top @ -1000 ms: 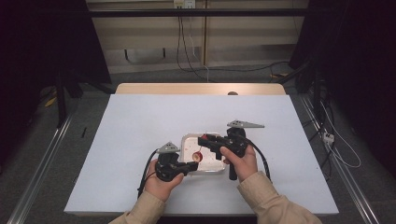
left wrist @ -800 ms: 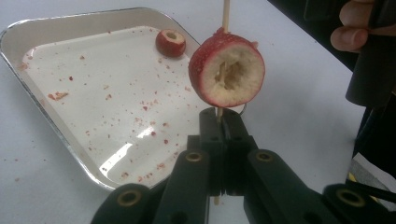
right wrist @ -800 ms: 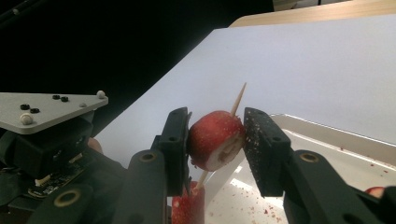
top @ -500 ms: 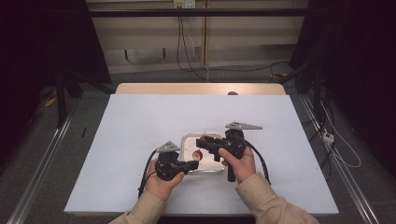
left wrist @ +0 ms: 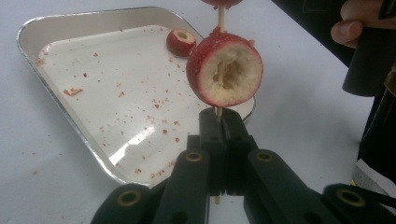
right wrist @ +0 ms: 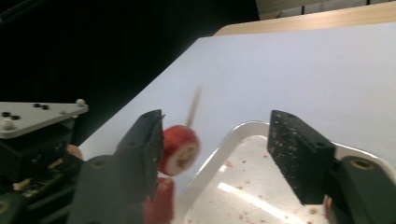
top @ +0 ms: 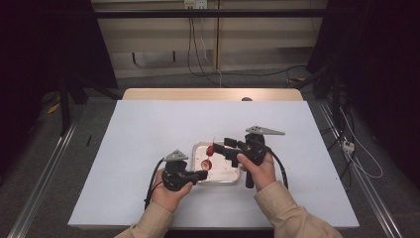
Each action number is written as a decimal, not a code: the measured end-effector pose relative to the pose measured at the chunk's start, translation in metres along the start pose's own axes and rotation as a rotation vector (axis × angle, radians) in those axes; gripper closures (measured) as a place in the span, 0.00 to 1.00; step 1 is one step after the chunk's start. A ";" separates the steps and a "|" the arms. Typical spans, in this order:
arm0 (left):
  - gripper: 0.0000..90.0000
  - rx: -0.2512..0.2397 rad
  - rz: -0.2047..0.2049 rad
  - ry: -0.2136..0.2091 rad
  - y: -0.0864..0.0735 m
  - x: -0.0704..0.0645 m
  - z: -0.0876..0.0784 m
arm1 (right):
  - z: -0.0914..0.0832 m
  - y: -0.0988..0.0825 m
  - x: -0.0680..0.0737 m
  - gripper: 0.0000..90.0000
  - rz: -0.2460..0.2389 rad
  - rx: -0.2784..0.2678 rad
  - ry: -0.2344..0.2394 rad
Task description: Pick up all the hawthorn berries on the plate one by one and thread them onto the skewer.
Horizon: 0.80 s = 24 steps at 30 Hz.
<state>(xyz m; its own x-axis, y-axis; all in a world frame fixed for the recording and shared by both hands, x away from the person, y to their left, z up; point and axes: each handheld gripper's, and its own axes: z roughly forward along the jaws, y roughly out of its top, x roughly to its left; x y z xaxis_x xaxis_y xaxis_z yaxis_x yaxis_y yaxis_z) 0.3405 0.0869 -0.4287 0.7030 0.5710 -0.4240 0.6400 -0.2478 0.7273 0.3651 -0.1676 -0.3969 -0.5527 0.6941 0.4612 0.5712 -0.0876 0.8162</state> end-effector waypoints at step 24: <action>0.99 0.035 0.005 0.002 -0.002 0.001 0.002 | 0.002 -0.001 -0.003 0.53 -0.021 0.001 0.021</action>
<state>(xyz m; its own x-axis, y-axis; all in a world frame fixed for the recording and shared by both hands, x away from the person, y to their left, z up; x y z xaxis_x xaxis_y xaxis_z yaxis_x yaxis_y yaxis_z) 0.3405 0.0864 -0.4319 0.7055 0.5709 -0.4198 0.6471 -0.2776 0.7101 0.3678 -0.1683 -0.4001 -0.5773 0.6806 0.4512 0.5600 -0.0720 0.8253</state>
